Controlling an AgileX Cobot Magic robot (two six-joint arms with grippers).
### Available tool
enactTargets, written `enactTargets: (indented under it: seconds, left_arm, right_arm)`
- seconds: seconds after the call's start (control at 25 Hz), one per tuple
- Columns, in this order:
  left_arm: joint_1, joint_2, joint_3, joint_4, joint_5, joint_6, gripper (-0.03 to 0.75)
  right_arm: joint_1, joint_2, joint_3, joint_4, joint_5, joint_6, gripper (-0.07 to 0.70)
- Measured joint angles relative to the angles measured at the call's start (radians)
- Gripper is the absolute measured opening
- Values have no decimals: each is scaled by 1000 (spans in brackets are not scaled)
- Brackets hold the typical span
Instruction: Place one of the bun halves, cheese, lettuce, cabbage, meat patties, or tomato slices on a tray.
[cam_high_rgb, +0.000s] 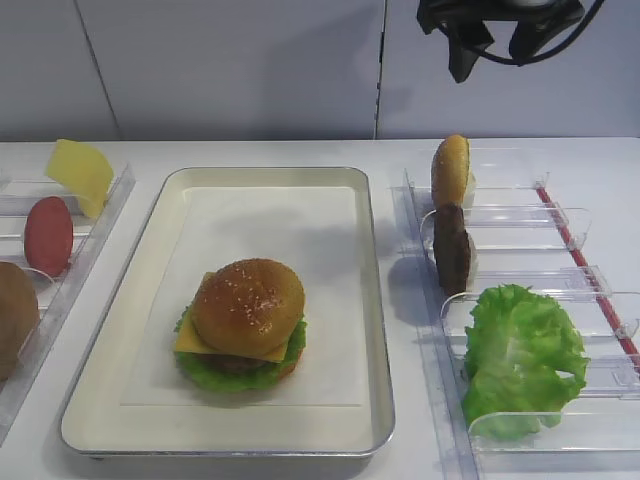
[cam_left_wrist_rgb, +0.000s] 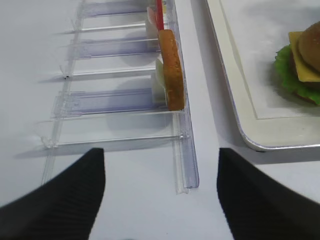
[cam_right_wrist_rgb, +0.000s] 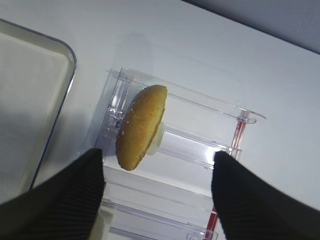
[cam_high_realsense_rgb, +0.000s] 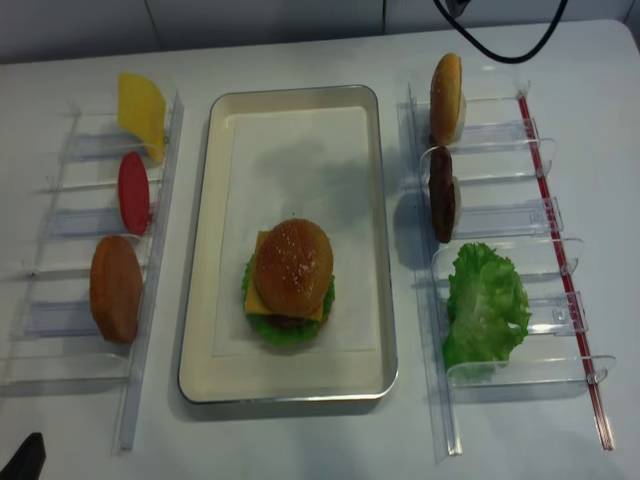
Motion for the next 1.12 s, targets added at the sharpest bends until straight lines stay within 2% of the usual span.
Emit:
enactTargets:
  seconds: [0.24,0.68,0.88,1.12]
  left_arm:
    - [0,0,0,0,0,0,449]
    - [0,0,0,0,0,0,449]
    - [0,0,0,0,0,0,449]
    - [0,0,0,0,0,0,449]
  right_arm:
    - [0,-35,2,21,0,0,495]
    - [0,-313,58,86,12,12,495]
    - [0,-529,250,101,14,-15,494]
    - [0,-858,571,101,18,-26,494]
